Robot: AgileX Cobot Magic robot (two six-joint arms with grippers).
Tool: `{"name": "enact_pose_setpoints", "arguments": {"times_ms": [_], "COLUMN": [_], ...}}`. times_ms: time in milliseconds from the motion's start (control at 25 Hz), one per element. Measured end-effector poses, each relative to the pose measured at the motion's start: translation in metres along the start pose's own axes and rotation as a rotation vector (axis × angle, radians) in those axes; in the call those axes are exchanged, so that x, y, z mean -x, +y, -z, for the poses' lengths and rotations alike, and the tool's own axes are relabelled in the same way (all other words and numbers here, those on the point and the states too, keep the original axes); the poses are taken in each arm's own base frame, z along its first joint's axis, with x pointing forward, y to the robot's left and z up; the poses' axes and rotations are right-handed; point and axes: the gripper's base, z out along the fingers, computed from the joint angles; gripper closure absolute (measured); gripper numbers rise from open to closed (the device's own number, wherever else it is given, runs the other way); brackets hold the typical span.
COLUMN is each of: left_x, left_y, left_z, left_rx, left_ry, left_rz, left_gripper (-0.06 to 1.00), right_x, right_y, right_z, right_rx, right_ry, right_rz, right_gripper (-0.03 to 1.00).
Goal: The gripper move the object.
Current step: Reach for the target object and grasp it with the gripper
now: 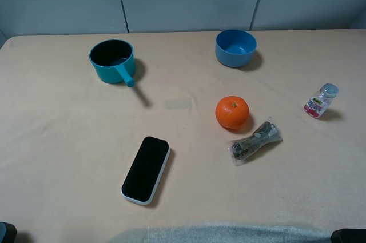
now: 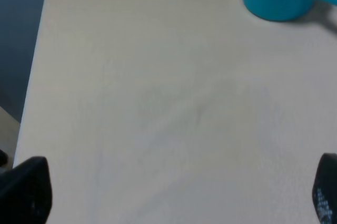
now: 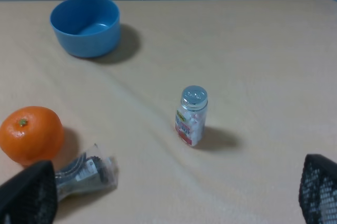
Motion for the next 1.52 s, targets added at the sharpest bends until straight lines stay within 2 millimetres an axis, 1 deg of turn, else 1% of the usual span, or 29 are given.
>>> {"name": "enact_pose_setpoints", "arguments": {"times_ms": [720,840,1040,1160,1400,1520], "left_x": [0.000,0.000,0.000,0.000,0.000,0.000], "left_y": [0.000,0.000,0.000,0.000,0.000,0.000], "left_z": [0.000,0.000,0.000,0.000,0.000,0.000], "left_rx": [0.000,0.000,0.000,0.000,0.000,0.000], "left_ry": [0.000,0.000,0.000,0.000,0.000,0.000], "left_rz": [0.000,0.000,0.000,0.000,0.000,0.000], "left_gripper": [-0.05,-0.05,-0.05,-0.05,-0.05,-0.05], "right_x": [0.000,0.003,0.010,0.020,0.060,0.078], "right_y": [0.000,0.000,0.000,0.000,0.001,0.002], "right_z": [0.000,-0.006,-0.026,-0.035,-0.050,-0.064], "right_rx": [0.000,0.000,0.000,0.005,0.015,0.022], "right_ry": [0.002,0.044,0.178,0.242,0.309,0.360], "right_rz": [0.000,0.000,-0.001,-0.005,-0.015,-0.029], "right_gripper": [0.28,0.28,0.28,0.28,0.28,0.28]}}
